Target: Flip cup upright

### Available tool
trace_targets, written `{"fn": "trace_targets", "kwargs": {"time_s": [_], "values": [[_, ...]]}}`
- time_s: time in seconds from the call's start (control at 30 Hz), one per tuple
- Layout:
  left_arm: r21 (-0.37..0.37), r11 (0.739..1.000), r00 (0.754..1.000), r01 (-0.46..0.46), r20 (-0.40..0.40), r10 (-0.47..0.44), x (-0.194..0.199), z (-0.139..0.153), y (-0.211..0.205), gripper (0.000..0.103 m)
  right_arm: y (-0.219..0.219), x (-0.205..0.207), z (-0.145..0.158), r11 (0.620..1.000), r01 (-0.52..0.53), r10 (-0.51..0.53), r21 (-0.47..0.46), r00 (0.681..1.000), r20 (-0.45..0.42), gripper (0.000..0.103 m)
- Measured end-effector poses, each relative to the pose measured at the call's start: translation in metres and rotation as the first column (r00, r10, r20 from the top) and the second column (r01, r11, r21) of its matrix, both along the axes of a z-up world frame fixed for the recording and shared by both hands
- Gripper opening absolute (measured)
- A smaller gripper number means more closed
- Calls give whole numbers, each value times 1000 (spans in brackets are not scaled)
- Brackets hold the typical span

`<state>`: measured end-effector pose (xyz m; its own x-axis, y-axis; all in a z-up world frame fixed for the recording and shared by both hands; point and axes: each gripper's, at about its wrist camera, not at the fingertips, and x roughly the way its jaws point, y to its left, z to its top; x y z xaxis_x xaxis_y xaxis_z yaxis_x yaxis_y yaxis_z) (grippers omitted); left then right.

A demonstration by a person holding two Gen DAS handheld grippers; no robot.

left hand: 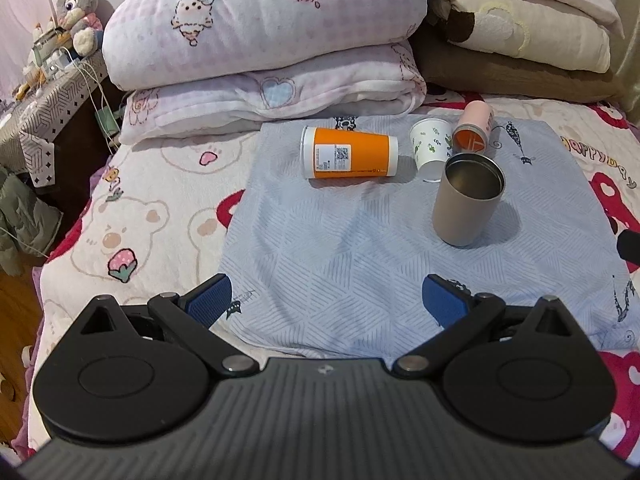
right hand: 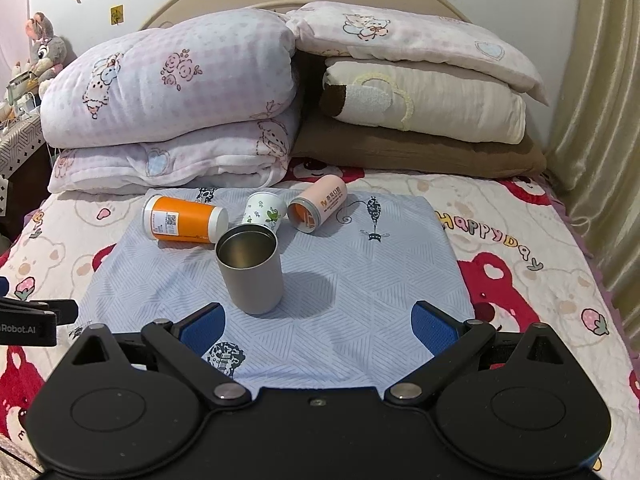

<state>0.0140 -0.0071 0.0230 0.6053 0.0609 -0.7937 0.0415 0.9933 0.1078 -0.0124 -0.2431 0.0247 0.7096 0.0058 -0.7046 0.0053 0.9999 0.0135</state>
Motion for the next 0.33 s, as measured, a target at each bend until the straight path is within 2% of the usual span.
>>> {"fn": "trace_targets", "kwargs": {"time_s": [0.33], "values": [[19, 1000, 1000, 3, 13, -3, 0, 1, -2, 103, 0, 0, 1, 1000, 2, -2, -5, 1000, 6, 101]]}}
